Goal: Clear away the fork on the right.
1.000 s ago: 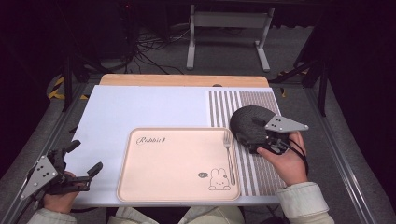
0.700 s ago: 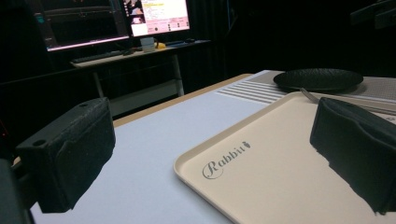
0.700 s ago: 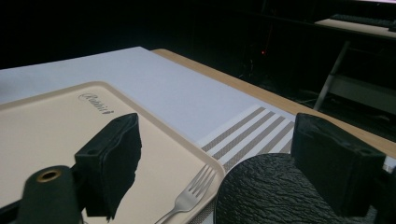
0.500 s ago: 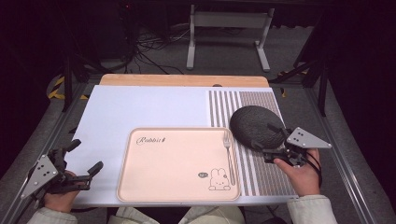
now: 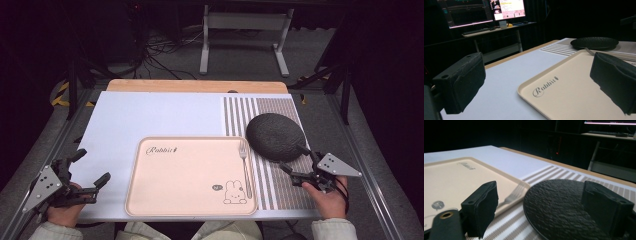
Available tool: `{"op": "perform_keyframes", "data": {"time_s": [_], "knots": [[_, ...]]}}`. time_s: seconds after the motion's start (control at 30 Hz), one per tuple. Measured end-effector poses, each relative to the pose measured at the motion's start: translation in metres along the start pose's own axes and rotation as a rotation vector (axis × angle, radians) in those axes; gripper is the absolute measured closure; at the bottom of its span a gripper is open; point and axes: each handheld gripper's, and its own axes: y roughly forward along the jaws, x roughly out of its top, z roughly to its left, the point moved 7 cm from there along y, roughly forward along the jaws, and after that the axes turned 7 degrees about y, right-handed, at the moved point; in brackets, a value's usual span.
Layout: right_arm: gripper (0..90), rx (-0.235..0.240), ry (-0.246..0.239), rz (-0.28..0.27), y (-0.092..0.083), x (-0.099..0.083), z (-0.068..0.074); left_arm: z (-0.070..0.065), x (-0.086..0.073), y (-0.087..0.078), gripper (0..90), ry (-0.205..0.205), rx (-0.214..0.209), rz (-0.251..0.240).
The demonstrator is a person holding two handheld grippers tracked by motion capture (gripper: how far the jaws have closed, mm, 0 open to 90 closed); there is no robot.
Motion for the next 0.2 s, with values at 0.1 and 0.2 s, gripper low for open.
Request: {"op": "perform_keyframes", "data": {"time_s": [0.1,0.2], "knots": [[15.2,-0.006,0.020,0.003,-0.0030,-0.0060,-0.0051,0.0009,-0.0006,0.0003,0.8,0.002,0.002,0.001],[15.2,-0.015,0.033,-0.005,-0.0050,-0.0072,-0.0078,0.0013,-0.0011,0.0004,0.8,0.001,0.002,0.004]]}}
